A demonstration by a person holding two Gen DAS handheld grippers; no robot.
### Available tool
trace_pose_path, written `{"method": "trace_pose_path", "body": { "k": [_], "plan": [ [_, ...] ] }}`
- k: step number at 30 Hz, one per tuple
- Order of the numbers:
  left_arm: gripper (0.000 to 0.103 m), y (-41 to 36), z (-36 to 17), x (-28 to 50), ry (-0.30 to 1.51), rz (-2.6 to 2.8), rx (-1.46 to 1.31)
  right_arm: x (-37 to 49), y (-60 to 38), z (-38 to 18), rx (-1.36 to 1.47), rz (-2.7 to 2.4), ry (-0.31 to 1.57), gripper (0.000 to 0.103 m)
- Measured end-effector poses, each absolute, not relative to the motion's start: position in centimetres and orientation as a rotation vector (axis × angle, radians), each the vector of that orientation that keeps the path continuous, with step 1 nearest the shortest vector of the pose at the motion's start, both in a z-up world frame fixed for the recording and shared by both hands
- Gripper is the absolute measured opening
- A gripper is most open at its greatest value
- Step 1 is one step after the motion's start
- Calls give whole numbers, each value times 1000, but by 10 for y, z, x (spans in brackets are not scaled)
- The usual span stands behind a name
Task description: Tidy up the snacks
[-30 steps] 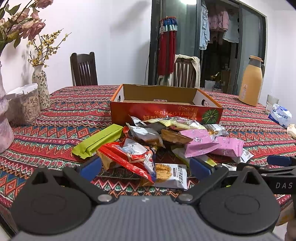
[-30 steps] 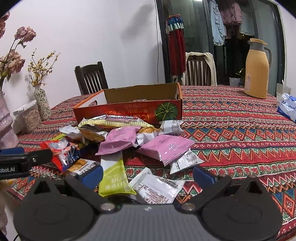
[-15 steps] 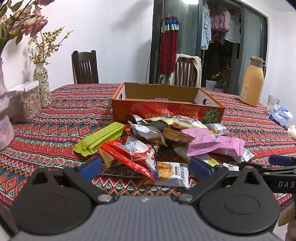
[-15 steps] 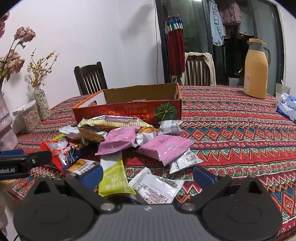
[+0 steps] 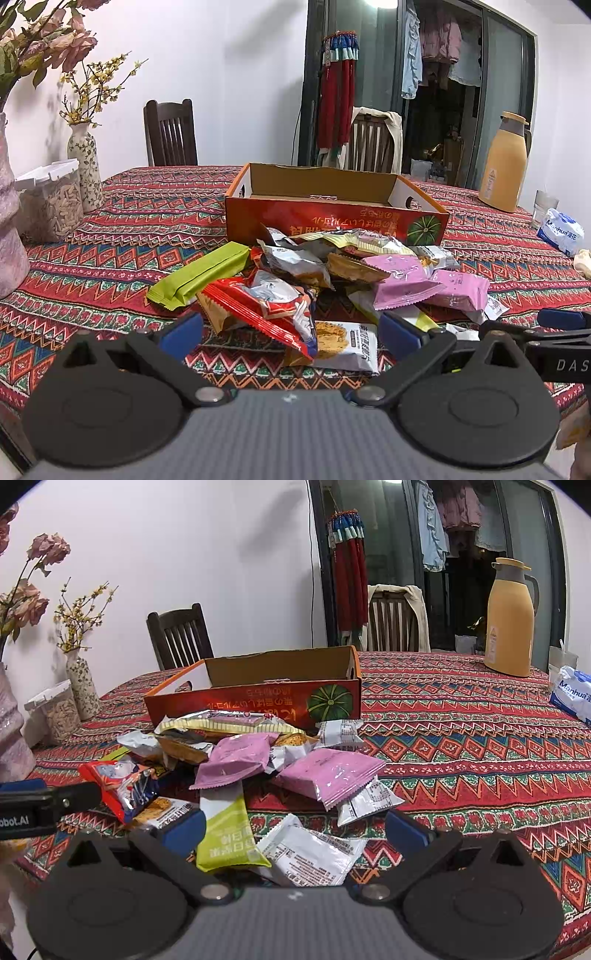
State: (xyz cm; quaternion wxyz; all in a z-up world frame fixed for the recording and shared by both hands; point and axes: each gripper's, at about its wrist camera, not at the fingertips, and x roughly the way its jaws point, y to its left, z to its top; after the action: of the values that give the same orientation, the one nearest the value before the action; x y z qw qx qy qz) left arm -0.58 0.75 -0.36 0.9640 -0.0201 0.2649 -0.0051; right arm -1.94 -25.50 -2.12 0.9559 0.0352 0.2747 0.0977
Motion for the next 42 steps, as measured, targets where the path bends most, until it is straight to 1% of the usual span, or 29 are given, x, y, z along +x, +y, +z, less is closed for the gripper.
{"method": "trace_pose_path", "body": {
  "k": [42],
  "plan": [
    [103,11,-9,-8,552,-6,-53,-21,-264,-27,75,173,561,103]
  ]
}}
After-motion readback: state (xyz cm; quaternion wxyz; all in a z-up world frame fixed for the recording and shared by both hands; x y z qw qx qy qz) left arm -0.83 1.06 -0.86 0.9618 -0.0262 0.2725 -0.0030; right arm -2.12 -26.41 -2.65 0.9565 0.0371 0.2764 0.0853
